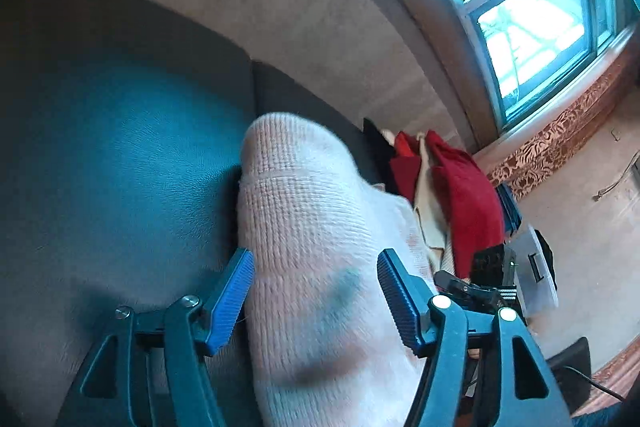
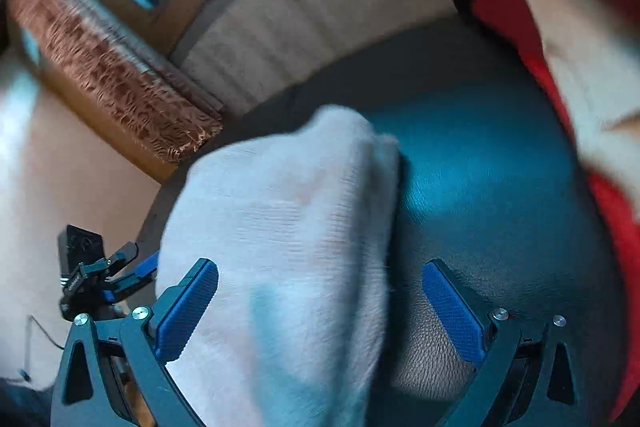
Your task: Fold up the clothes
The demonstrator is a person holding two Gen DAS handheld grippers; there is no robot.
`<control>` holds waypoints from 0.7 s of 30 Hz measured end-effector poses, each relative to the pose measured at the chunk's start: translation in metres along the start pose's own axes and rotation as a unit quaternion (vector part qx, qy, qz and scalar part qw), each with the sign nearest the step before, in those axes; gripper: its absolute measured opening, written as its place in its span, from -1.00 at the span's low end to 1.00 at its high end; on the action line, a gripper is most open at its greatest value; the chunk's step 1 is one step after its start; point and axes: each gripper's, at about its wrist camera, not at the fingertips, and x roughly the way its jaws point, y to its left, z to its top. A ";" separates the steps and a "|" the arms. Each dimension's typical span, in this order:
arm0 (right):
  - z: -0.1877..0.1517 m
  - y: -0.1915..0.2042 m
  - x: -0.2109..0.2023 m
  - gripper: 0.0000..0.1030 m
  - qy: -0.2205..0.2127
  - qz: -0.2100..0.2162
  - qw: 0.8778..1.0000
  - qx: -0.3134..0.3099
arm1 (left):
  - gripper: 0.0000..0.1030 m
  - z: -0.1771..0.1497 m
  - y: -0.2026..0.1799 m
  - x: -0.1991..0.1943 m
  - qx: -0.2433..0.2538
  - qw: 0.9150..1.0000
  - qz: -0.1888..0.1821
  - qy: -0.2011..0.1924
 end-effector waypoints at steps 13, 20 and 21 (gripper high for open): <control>0.000 0.032 0.042 0.87 0.053 0.010 0.994 -0.096 | 0.04 -0.007 0.003 0.038 -0.007 0.999 -0.023 0.039; 0.000 0.080 0.071 -0.09 0.090 -0.005 0.986 -0.142 | -0.15 -0.019 0.016 -0.044 -0.013 0.999 0.012 -0.035; 0.002 0.092 0.081 -0.10 0.096 0.003 0.984 -0.150 | -0.15 -0.018 0.024 -0.063 -0.019 0.998 0.020 -0.053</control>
